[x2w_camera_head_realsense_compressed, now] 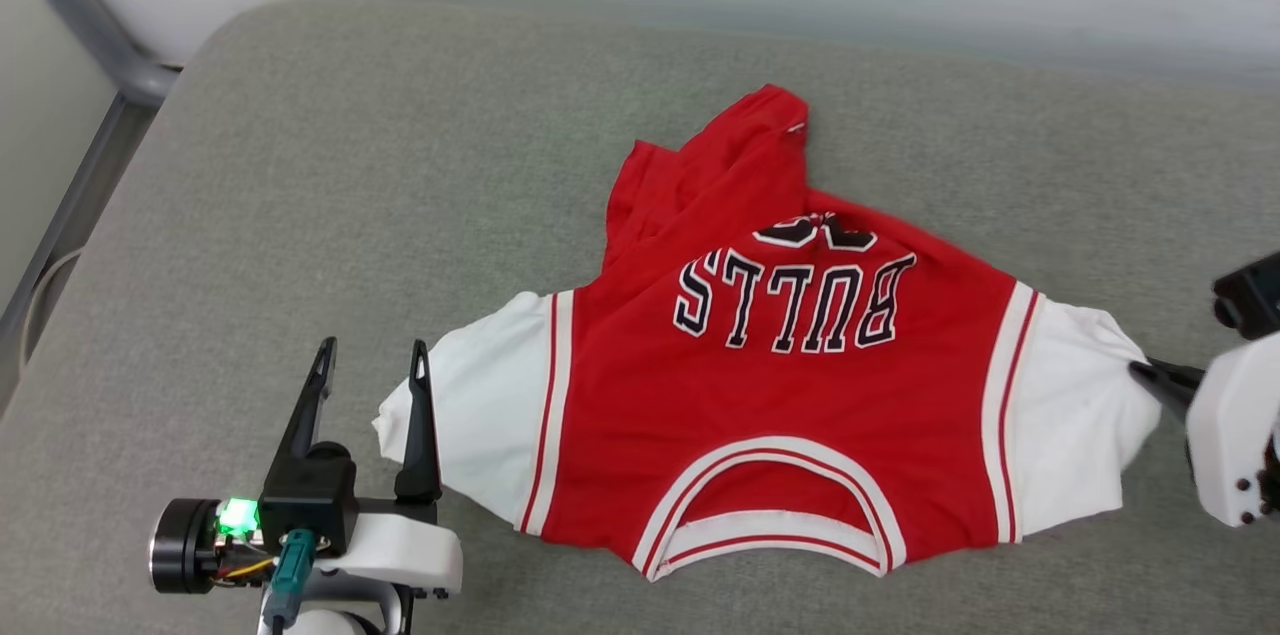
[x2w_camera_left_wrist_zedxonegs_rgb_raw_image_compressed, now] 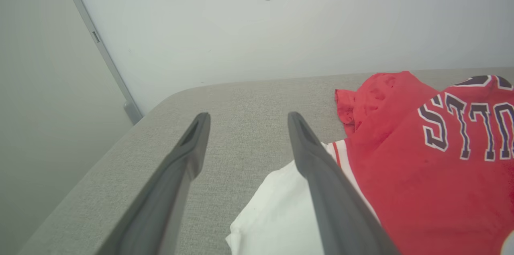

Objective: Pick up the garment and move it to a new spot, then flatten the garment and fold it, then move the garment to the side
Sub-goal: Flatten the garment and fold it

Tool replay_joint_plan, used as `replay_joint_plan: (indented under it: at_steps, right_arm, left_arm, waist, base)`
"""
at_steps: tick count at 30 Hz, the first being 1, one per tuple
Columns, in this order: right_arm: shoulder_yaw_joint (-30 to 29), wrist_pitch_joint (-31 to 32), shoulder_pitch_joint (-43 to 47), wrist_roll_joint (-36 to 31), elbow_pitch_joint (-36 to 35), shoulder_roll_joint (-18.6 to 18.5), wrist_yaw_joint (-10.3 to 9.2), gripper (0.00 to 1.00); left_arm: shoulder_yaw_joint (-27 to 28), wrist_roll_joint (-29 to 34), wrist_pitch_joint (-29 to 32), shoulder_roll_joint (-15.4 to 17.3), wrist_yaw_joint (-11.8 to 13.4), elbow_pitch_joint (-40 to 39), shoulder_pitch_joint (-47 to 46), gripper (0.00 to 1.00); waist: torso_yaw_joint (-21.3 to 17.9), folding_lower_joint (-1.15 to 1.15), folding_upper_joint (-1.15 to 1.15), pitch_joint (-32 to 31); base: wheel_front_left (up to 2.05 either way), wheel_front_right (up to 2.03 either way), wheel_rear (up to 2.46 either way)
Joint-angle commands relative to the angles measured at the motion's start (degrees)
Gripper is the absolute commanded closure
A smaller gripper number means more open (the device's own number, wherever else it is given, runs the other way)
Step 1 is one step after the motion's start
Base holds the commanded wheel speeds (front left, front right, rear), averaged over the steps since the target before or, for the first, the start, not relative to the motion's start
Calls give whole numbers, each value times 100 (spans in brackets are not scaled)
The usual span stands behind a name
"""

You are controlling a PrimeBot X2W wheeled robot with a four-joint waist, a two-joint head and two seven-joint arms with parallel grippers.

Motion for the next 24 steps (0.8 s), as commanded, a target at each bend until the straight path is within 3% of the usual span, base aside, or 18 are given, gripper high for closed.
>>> replay_joint_plan:
  at_steps: [1, 14, 17, 24]
  right_arm:
    - [-142, -47, 189, 47, -75, -71, -6, 100]
    - [-2028, 392, 1110, -78, -674, -301, -7, 100]
    - [-2192, 606, 992, -356, -632, -366, -7, 100]
    - [-2084, 1012, 192, -785, -46, -80, -7, 100]
  left_arm:
    - [26, 43, -14, -22, -39, -1, 76, 0]
    - [214, 212, -14, -185, -257, -12, 136, 0]
    - [236, 232, -14, -227, -315, -10, 48, 0]
    - [253, 294, -14, -355, -447, -11, -191, 0]
  waist:
    - [-116, 0, 0, -114]
    - [-206, 0, 0, 10]
    - [-164, 0, 0, 145]
    - [-7, 0, 0, 548]
  base:
    - [0, 0, 0]
    - [0, 0, 0]
    - [0, 0, 0]
    - [0, 0, 0]
